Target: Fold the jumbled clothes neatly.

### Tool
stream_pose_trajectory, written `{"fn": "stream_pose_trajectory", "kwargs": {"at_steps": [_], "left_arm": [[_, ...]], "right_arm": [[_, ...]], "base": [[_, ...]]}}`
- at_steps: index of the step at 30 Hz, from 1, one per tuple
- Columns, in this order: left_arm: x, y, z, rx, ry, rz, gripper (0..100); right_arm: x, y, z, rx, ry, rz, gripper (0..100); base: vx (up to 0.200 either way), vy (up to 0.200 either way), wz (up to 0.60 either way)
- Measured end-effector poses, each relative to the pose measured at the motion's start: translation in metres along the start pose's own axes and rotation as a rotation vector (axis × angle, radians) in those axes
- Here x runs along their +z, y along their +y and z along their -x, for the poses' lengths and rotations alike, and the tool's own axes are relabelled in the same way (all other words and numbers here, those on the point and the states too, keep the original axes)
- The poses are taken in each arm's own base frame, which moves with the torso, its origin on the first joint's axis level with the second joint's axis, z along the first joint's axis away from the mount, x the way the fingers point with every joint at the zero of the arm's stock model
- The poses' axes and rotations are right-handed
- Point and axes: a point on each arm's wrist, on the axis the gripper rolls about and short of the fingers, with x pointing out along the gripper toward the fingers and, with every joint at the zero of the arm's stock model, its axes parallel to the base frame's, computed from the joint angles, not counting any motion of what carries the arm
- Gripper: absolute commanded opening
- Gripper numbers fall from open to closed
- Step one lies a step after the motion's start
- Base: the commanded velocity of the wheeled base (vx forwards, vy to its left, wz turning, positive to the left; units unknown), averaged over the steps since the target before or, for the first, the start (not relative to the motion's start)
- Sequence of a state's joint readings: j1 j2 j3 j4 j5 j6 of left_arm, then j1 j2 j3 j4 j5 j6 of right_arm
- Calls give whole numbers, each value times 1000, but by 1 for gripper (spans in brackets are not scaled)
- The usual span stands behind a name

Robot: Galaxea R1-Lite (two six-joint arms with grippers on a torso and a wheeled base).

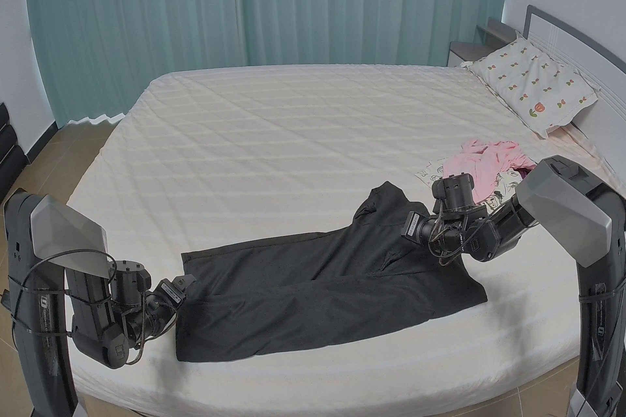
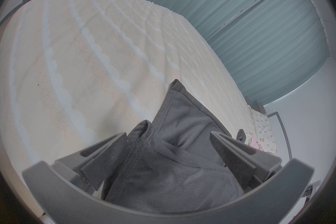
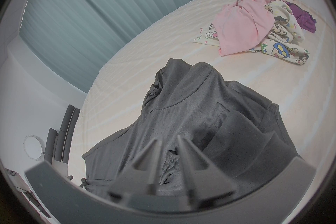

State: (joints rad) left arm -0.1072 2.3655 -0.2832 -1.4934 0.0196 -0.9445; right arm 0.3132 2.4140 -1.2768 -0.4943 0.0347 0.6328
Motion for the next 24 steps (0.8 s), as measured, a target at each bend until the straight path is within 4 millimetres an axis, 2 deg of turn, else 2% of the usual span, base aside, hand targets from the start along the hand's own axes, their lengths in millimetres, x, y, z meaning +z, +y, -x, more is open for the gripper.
{"fn": "stream_pose_trajectory", "kwargs": {"at_steps": [14, 15, 24], "left_arm": [[-1, 1, -1, 4, 0, -4, 100], [-1, 1, -2, 4, 0, -4, 100], [-1, 1, -2, 6, 1, -5, 100]], "right_arm": [[-17, 6, -27, 15, 28, 13, 100], [-18, 6, -29, 13, 29, 13, 0], [-28, 2, -34, -26, 74, 16, 0]], "base": [[0, 0, 0], [0, 0, 0], [0, 0, 0]]}}
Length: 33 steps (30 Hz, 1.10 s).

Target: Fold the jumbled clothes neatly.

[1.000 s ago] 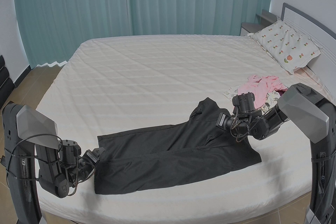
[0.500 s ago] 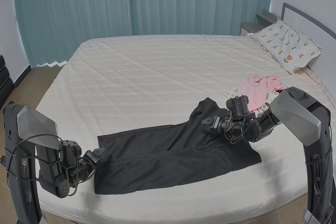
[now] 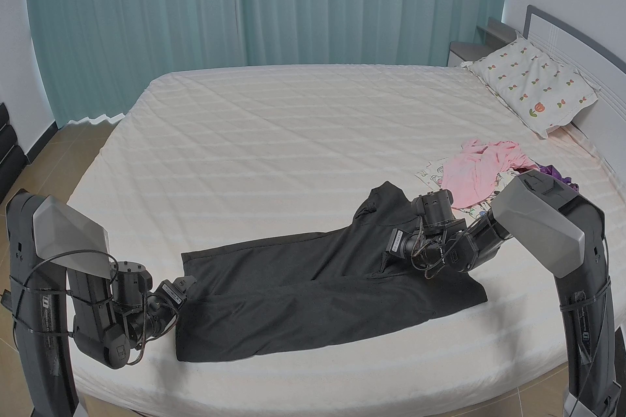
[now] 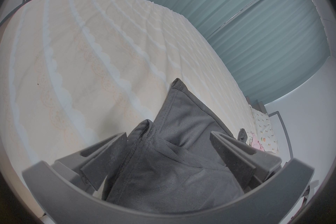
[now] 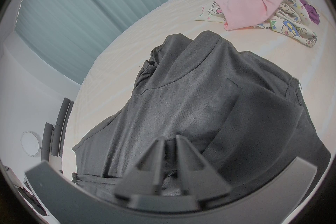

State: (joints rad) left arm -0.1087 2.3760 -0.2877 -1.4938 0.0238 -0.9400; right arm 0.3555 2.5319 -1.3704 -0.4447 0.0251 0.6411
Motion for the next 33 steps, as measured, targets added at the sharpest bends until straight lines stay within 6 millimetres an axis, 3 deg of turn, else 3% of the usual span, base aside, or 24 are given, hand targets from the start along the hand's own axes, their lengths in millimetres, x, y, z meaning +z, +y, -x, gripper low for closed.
{"fn": "stream_pose_trajectory", "kwargs": {"at_steps": [14, 25, 33], "left_arm": [[0, 0, 0, 0, 0, 0, 100], [0, 0, 0, 0, 0, 1, 100], [0, 0, 0, 0, 0, 1, 100]], "right_arm": [[1, 0, 13, -4, -1, 2, 0], [3, 3, 55, -5, -8, 16, 0], [-15, 3, 82, -52, -22, 78, 0]], "base": [[0, 0, 0], [0, 0, 0], [0, 0, 0]]}}
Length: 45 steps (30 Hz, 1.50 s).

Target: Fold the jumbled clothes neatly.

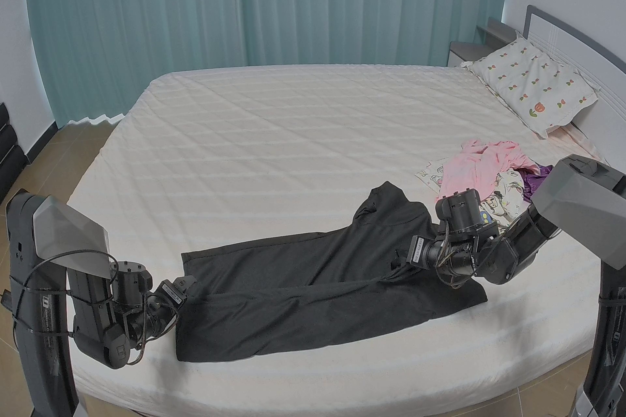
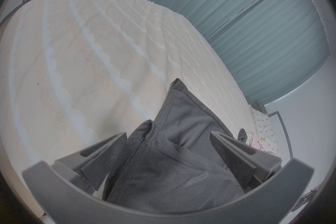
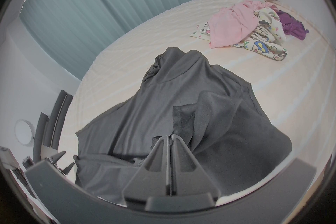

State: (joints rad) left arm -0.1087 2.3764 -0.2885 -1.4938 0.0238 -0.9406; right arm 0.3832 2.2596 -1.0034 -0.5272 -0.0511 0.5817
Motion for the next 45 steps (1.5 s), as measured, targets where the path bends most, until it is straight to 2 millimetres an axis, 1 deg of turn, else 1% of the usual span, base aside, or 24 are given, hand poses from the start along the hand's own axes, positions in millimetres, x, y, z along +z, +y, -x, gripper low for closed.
{"fn": "stream_pose_trajectory", "kwargs": {"at_steps": [7, 10, 11, 18, 20, 22, 25, 28, 32, 36, 40, 45], "left_arm": [[0, 0, 0, 0, 0, 0, 100], [0, 0, 0, 1, 1, 0, 100], [0, 0, 0, 1, 1, 0, 100], [0, 0, 0, 1, 1, 0, 100], [0, 0, 0, 1, 1, 0, 100], [0, 0, 0, 2, 1, 0, 100], [0, 0, 0, 2, 1, 0, 100], [0, 0, 0, 1, 0, 0, 100], [0, 0, 0, 1, 0, 0, 100], [0, 0, 0, 1, 0, 0, 100], [0, 0, 0, 1, 0, 0, 100], [0, 0, 0, 1, 0, 0, 100]], "right_arm": [[-32, 4, 20, -56, 23, 68, 0], [-45, 2, 28, -92, 45, 105, 0], [-49, 1, 30, -107, 52, 116, 100], [-74, -11, 43, -163, 124, 156, 100], [-78, -14, 46, -168, 135, 162, 100], [-77, -14, 48, -164, 132, 160, 100], [-67, -11, 48, -145, 100, 142, 100], [-52, -7, 45, -128, 58, 119, 100], [-32, -1, 32, -124, 19, 95, 100], [-18, 2, 16, -146, 20, 88, 100], [-11, 1, 0, -208, 69, 113, 100], [-11, -16, -11, -331, 127, 174, 100]], "base": [[0, 0, 0], [0, 0, 0], [0, 0, 0], [0, 0, 0], [0, 0, 0], [0, 0, 0], [0, 0, 0], [0, 0, 0], [0, 0, 0], [0, 0, 0], [0, 0, 0], [0, 0, 0]]}}
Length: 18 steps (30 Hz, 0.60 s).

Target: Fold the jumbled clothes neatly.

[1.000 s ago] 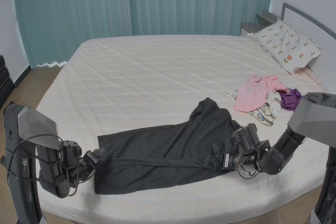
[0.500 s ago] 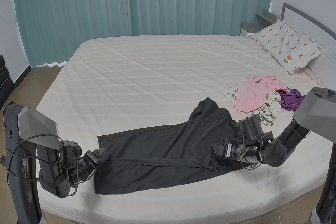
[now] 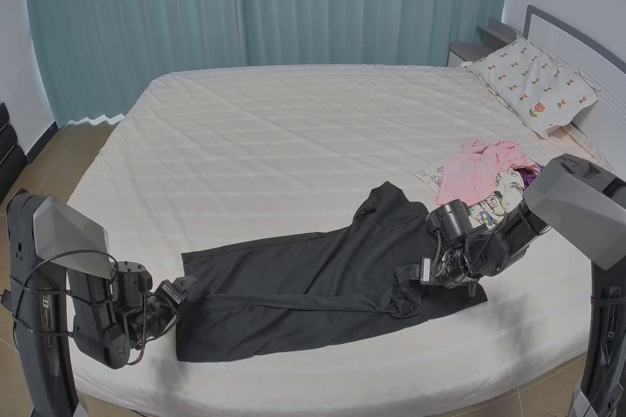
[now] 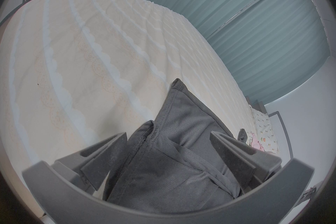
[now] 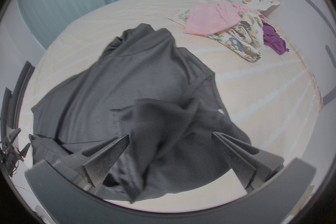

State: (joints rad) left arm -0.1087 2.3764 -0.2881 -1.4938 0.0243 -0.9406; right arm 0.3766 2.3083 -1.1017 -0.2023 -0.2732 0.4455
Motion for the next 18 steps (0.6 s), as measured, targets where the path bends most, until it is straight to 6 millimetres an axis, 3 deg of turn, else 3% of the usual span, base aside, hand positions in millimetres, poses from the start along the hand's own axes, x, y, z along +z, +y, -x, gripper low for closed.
{"fn": "stream_pose_trajectory", "kwargs": {"at_steps": [5, 18], "left_arm": [[0, 0, 0, 0, 0, -1, 100], [0, 0, 0, 0, 0, -1, 100]], "right_arm": [[-7, -16, -3, -54, 39, 9, 100], [-37, -68, 25, -168, 131, -2, 100]], "base": [[0, 0, 0], [0, 0, 0]]}}
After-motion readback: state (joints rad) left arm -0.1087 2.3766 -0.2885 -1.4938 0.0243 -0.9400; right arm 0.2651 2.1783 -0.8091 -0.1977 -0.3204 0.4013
